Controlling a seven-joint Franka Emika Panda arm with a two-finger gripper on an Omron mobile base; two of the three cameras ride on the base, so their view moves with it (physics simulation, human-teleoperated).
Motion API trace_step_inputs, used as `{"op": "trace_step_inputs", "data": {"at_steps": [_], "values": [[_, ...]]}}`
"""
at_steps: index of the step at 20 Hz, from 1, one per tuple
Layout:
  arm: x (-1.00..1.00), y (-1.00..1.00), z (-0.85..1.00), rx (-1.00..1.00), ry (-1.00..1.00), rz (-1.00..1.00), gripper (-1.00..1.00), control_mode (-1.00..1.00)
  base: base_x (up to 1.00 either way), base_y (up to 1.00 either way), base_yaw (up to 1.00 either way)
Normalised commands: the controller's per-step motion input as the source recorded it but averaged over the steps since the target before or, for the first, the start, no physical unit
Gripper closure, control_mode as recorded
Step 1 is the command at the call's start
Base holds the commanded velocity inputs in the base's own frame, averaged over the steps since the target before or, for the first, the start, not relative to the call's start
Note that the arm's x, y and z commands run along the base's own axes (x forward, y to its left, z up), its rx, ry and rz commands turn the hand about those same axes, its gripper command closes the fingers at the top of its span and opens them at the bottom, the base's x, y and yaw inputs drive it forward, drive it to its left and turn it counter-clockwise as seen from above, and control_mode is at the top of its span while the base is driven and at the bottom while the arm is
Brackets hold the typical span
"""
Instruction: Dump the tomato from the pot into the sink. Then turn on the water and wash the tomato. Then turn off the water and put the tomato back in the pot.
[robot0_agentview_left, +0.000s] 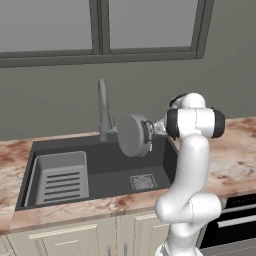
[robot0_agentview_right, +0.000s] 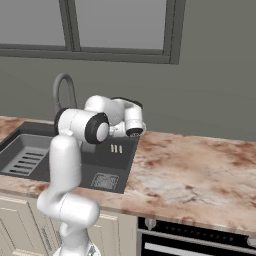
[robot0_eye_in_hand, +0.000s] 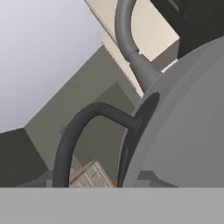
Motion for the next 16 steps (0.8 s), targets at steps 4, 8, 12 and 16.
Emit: {"op": "trace_step_inputs", "data": {"at_steps": [4, 8, 12, 16], "values": [[0.11, -0.18, 0.06, 0.06, 0.09, 0.0, 1.0, -1.0, 0.0, 0.0, 0.0], [0.01, -0.09, 0.07, 0.05, 0.07, 0.0, 1.0, -1.0, 0.0, 0.0, 0.0], [0.0, -0.17, 0.1, 0.06, 0.04, 0.0, 1.0, -1.0, 0.0, 0.0, 0.0], [0.0, -0.14, 0.15, 0.04, 0.0, 0.0, 1.0, -1.0, 0.0, 0.0, 0.0]]}}
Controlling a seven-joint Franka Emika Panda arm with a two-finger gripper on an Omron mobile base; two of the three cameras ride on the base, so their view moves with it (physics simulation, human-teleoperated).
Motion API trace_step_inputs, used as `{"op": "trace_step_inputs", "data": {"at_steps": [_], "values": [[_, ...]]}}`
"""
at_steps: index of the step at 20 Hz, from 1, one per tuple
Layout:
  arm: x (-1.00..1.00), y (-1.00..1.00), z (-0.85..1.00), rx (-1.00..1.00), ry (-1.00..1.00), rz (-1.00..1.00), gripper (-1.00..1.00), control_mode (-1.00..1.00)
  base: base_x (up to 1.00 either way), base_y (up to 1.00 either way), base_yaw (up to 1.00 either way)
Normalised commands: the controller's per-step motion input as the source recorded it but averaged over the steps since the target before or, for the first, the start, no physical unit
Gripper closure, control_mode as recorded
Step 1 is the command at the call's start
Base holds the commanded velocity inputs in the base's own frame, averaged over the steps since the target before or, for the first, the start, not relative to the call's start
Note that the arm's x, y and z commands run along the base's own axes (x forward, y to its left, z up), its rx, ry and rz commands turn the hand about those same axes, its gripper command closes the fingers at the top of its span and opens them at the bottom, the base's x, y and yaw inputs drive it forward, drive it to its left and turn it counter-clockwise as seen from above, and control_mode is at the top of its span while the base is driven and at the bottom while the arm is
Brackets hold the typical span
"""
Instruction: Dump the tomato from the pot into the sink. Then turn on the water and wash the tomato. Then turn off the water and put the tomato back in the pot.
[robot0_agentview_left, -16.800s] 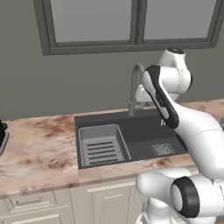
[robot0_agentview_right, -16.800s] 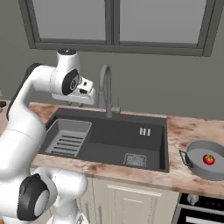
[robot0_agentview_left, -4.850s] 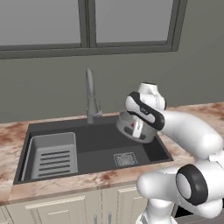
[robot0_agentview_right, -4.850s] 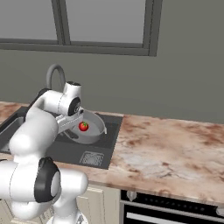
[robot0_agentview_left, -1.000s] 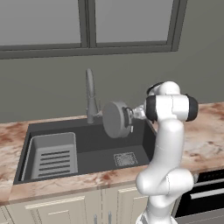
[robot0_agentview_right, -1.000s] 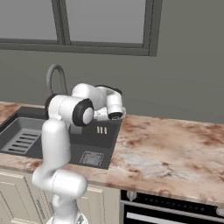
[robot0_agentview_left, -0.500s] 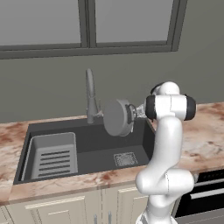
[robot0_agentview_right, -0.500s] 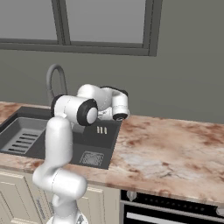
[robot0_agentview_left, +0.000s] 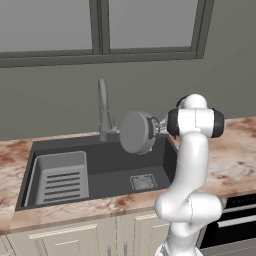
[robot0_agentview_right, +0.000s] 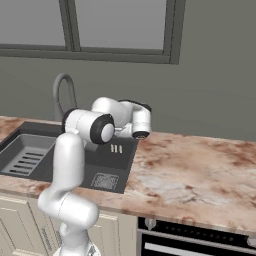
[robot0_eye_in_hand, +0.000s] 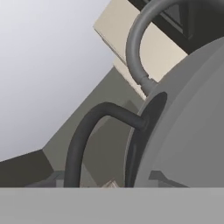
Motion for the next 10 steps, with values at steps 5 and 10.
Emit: {"op": "trace_step_inputs", "data": {"at_steps": [5, 10], "values": [[0.0, -0.12, 0.19, 0.02, 0.0, 0.0, 1.0, -1.0, 0.0, 0.0, 0.0], [-0.06, 0.0, 0.24, 0.0, 0.0, 0.0, 1.0, -1.0, 0.0, 0.0, 0.0]]}}
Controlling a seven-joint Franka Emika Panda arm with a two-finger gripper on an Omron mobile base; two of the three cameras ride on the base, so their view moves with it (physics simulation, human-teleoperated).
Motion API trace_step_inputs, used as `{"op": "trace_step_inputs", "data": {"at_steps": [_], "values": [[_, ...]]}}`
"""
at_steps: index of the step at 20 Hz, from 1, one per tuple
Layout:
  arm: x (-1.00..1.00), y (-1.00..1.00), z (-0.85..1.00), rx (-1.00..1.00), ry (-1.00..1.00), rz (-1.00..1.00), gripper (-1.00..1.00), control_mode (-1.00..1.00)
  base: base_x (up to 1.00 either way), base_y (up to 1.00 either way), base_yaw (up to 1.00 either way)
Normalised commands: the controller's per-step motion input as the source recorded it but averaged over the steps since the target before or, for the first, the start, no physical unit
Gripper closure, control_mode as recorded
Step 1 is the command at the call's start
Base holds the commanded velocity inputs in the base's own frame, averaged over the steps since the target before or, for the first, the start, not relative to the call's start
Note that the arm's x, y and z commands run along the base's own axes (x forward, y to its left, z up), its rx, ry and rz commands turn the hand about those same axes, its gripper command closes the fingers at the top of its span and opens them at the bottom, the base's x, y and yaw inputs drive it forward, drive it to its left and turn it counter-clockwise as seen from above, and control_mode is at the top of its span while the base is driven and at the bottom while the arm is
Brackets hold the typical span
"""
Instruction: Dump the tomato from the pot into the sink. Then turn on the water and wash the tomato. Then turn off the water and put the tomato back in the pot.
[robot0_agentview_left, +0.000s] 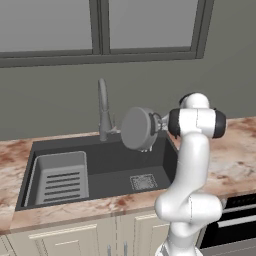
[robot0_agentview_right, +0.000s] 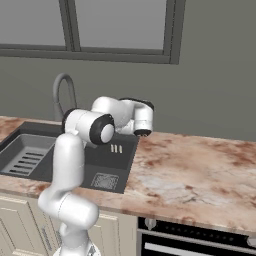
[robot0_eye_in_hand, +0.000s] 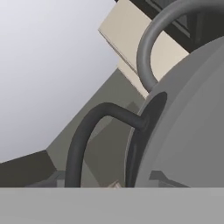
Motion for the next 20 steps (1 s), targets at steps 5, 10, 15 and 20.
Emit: {"op": "trace_step_inputs", "data": {"at_steps": [5, 10, 15, 20], "values": [[-0.03, 0.0, 0.14, 0.0, 0.01, 0.0, 1.0, -1.0, 0.0, 0.0, 0.0], [0.0, 0.0, 0.0, 0.06, 0.15, 0.0, 1.0, -1.0, 0.0, 0.0, 0.0], [0.01, 0.0, 0.01, 0.11, 0.19, 0.0, 1.0, -1.0, 0.0, 0.0, 0.0], [-0.1, 0.0, 0.41, 0.01, -0.03, 0.0, 1.0, -1.0, 0.0, 0.0, 0.0]]}}
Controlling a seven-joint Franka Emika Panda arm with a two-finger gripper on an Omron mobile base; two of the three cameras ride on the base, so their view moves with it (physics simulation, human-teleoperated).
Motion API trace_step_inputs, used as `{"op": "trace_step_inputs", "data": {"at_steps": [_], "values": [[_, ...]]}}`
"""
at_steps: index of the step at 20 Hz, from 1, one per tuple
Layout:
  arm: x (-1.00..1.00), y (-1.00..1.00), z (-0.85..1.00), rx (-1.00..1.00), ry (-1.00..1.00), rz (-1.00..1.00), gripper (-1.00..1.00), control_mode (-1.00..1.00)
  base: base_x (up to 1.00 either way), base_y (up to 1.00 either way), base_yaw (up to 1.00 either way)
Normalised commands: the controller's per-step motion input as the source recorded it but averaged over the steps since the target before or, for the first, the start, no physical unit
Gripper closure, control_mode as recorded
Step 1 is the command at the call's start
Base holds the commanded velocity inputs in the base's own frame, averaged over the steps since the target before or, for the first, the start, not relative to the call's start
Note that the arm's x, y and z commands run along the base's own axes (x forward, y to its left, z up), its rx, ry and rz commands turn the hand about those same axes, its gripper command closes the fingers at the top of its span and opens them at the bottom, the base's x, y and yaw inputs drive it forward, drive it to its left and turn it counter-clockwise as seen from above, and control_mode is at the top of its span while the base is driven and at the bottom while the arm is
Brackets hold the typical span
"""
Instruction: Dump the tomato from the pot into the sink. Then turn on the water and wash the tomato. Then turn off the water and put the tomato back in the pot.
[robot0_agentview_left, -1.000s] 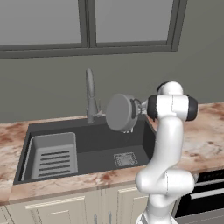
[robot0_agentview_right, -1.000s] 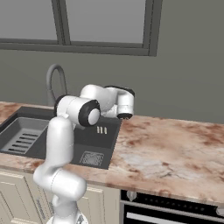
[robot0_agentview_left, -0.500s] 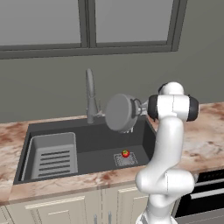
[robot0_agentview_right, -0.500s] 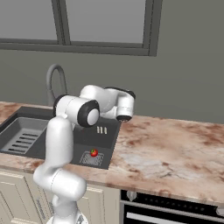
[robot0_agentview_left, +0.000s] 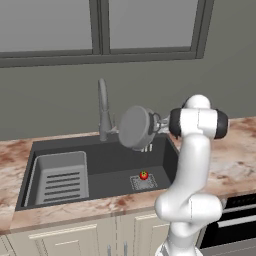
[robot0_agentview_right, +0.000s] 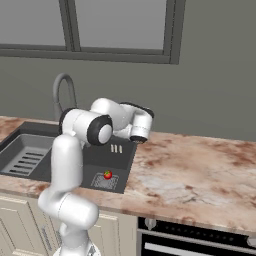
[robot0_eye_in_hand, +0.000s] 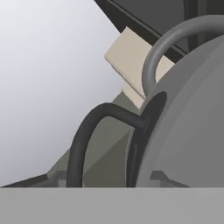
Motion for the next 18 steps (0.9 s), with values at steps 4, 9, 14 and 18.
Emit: {"op": "trace_step_inputs", "data": {"at_steps": [4, 9, 14, 18], "values": [[-0.25, 0.0, 0.73, -0.02, -0.09, 0.0, 1.0, -1.0, 0.0, 0.0, 0.0], [-0.18, -0.02, 0.54, -0.11, -0.02, -0.03, 1.0, -1.0, 0.0, 0.0, 0.0], [-0.12, -0.17, 0.38, -0.21, 0.0, -0.07, 1.0, -1.0, 0.0, 0.0, 0.0], [-0.13, -0.22, 0.32, -0.29, -0.01, -0.1, 1.0, -1.0, 0.0, 0.0, 0.0]]}}
